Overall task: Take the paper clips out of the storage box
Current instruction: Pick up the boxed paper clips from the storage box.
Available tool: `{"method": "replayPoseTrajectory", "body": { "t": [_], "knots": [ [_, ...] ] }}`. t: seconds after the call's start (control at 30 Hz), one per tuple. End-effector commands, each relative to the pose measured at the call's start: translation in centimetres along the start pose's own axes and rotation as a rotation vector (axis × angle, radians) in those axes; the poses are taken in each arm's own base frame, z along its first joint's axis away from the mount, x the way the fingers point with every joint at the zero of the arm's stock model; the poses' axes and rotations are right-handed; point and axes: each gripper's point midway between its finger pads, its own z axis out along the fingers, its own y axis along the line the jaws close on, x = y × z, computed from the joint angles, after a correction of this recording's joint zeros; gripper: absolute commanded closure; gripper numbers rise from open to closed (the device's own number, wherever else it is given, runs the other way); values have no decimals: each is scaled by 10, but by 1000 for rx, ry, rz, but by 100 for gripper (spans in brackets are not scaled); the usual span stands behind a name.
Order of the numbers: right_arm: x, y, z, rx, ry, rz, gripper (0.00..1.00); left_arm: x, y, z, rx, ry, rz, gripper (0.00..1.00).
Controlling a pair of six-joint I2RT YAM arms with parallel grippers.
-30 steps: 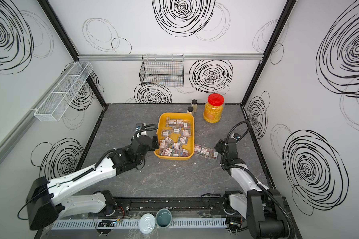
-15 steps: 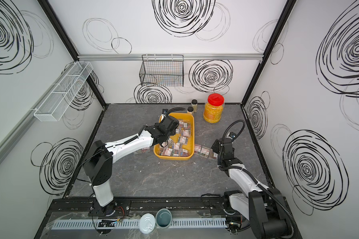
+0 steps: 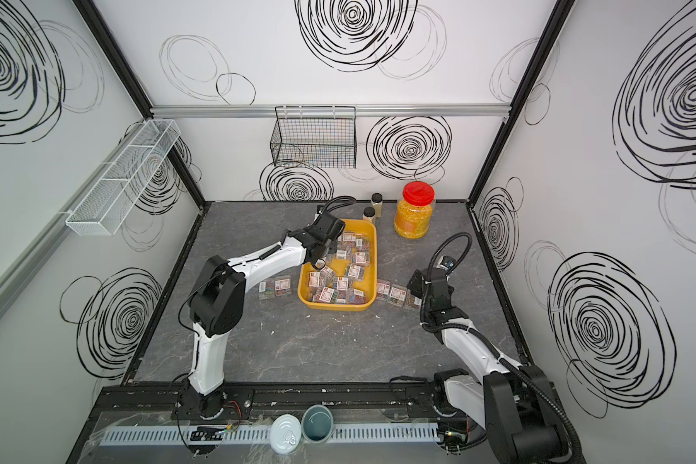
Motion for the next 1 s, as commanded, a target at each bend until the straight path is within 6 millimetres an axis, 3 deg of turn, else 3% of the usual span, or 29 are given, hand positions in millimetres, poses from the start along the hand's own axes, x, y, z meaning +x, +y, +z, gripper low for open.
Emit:
{"method": "replayPoseTrajectory", "body": {
  "t": [0.0, 0.27, 0.53, 0.97],
  "knots": [
    [-6, 2, 1, 11, -23, -11, 17, -5, -2, 17, 9, 7, 39, 26],
    [-6, 3, 4, 18, -15, -17, 17, -9, -12, 47, -12, 33, 72, 32],
    [-7, 5, 6, 28, -14, -27, 16, 2, -4, 83, -42, 94, 80, 41],
    [-5, 9, 11, 46, 2, -53, 17, -2, 0, 101, 62, 133, 30, 59]
  ]
}}
